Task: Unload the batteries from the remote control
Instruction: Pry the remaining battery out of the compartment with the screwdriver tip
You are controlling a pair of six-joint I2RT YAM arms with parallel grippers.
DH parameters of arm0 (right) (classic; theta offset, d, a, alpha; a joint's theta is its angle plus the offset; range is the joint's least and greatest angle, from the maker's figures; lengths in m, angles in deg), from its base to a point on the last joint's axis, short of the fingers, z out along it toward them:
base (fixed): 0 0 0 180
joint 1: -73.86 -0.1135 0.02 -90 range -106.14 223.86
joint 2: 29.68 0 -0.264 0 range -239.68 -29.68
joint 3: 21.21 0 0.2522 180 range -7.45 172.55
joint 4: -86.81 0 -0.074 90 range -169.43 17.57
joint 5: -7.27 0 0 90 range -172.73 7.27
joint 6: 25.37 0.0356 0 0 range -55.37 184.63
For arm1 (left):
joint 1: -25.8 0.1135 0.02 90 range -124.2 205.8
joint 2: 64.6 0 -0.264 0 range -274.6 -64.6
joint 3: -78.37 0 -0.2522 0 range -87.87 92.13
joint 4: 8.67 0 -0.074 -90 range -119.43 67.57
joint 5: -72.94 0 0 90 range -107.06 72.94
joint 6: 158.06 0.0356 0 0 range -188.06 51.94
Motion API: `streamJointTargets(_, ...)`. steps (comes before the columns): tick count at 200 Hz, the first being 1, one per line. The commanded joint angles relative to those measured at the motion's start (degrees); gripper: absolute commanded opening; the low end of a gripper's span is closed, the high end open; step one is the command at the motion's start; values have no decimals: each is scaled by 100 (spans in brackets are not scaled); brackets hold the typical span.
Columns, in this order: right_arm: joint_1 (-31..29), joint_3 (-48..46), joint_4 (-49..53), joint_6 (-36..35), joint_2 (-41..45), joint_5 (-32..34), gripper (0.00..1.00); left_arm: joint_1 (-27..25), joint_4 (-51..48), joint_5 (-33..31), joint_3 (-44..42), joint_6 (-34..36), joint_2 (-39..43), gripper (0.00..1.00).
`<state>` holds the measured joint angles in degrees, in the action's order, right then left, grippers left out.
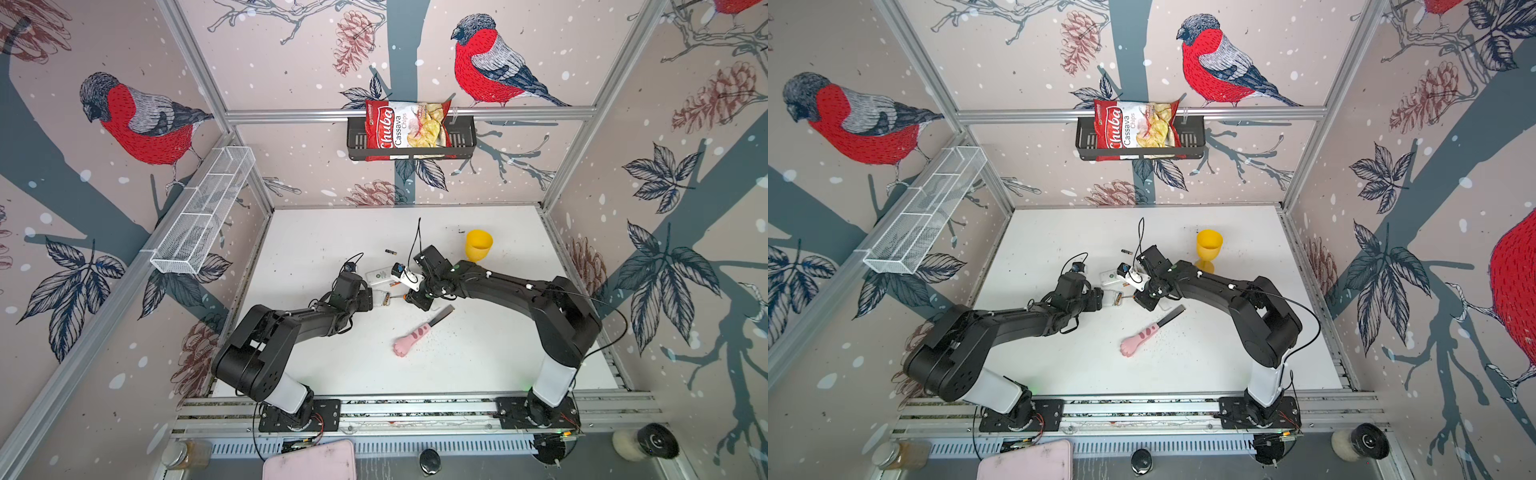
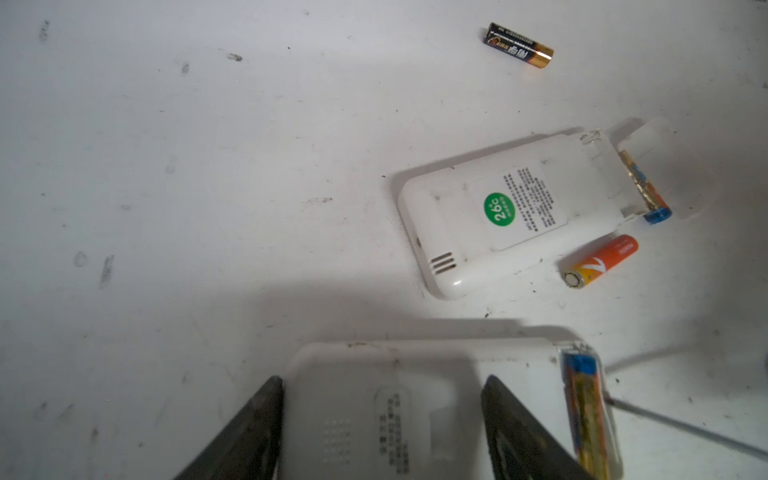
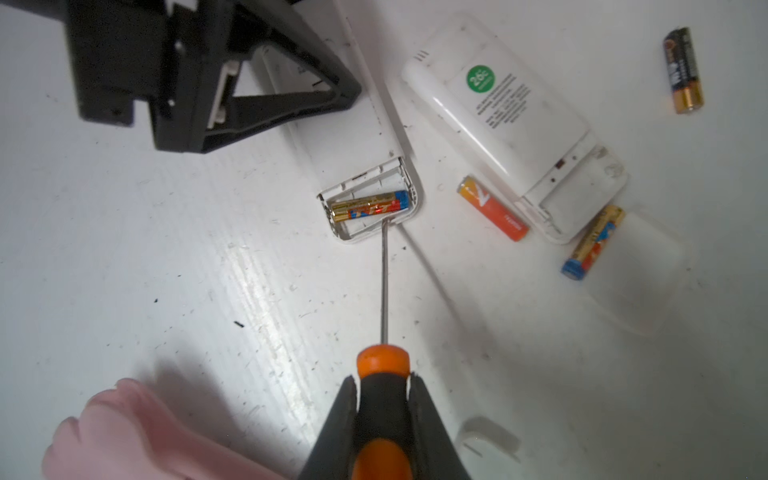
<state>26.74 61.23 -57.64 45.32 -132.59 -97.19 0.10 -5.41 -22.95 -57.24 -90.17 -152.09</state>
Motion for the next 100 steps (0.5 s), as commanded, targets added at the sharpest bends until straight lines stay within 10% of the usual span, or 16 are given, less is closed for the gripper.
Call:
streamJointTargets(1,-149,-126,434,31,79,-734,0,-1,117,445,-27,-12,97,74)
streamJointTargets(100,-129,-105,428,178,346,-491,0,-6,170,465,-172,-41,89,73)
